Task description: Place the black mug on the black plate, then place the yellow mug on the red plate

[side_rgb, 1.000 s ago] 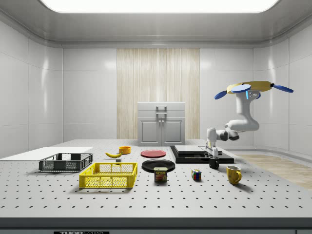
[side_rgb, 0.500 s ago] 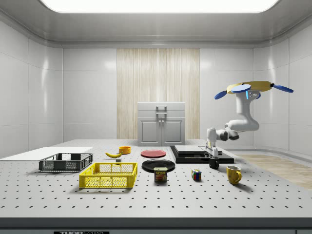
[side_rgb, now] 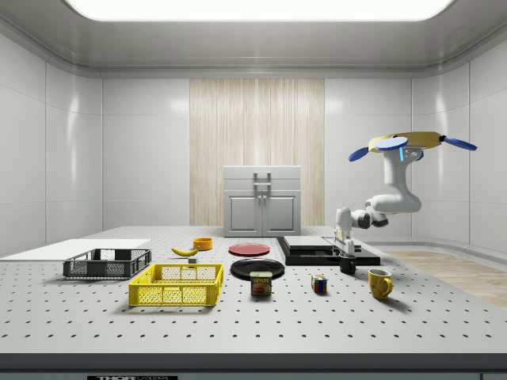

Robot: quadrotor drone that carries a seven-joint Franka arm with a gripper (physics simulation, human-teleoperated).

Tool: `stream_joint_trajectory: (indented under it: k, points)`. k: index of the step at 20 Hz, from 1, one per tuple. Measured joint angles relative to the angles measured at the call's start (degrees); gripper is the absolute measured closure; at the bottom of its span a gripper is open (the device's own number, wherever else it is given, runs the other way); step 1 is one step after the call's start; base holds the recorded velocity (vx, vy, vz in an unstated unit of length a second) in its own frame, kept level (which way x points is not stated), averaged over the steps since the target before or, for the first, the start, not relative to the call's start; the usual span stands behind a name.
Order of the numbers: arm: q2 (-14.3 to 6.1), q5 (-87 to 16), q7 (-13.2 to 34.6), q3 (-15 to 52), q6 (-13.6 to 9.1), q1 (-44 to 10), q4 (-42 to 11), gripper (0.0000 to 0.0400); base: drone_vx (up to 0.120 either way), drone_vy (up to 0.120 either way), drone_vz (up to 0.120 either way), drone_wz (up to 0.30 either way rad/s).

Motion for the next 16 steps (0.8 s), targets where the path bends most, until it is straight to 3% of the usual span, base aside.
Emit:
stream_joint_trajectory:
  k: [8,16]
  points:
    - [-0.30,1.99,0.32,1.98,-0.47,-0.04,-0.56,0.0299,0.000,0.000,0.005,0.000]
    - [-0.57,6.63,0.96,6.71,-1.83,-0.13,-1.64,0.0300,0.000,0.000,0.120,0.000]
